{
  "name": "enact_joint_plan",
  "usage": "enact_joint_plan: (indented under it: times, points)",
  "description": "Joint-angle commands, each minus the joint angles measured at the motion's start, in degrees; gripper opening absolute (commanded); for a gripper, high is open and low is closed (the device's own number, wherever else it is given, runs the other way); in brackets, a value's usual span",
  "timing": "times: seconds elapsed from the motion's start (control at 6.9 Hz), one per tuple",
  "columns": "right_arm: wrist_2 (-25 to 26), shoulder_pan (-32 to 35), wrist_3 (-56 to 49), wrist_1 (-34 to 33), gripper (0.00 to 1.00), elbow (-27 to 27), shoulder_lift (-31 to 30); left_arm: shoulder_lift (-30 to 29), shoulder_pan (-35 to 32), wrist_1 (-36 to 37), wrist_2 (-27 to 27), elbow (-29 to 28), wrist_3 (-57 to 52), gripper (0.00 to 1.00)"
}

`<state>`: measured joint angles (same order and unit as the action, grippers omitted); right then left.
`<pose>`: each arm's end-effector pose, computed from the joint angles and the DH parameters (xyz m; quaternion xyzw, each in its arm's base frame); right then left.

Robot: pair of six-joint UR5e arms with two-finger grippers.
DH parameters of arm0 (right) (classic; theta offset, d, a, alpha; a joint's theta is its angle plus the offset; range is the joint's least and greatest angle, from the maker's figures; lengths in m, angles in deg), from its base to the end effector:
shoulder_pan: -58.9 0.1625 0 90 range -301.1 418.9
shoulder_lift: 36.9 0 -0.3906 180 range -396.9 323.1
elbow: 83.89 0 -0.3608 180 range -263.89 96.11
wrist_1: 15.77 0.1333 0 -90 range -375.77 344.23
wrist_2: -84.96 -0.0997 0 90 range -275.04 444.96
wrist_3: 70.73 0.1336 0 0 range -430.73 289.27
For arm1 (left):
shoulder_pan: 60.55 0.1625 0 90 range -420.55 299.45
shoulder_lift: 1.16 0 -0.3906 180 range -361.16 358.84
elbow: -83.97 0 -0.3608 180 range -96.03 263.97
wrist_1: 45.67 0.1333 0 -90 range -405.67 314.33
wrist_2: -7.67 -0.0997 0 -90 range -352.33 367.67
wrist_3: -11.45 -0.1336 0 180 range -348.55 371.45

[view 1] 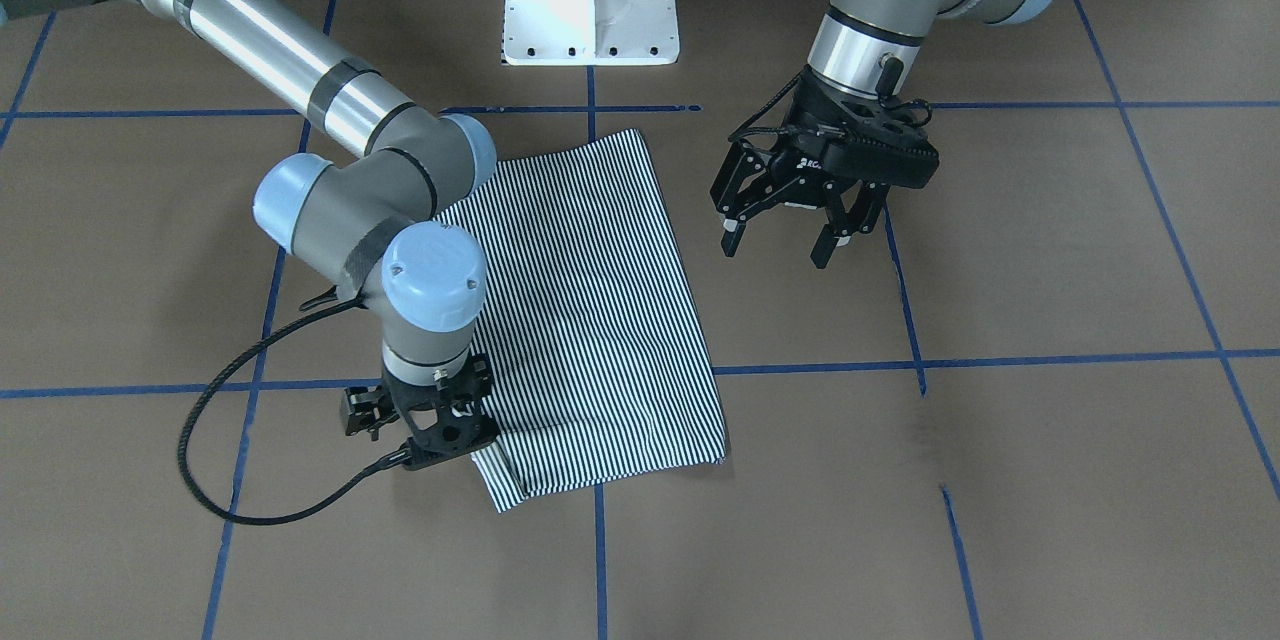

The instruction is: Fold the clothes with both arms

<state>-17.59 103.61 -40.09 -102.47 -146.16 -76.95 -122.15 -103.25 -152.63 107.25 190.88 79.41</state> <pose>-0.4804 -0.6223 0.3521 0.1075 -0.2191 -0.1475 0.9585 0.3690 -0.4917 0.1954 0.2266 0.4891 -0.1068 0.8355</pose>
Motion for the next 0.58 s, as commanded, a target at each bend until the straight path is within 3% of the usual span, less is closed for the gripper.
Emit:
enact_joint_plan:
  times: [0.0,0.43]
  points:
    - [-2.2,6.8,-6.3,6.1,1.0,0.7,-5.6,0.0,0.0,0.0,0.3,0.1,0.1,1.0]
    - [-6.8,7.1,-1.1,6.3,1.0,0.7,-0.8,0.1,-0.1,0.0,0.3,0.0,0.1,1.0]
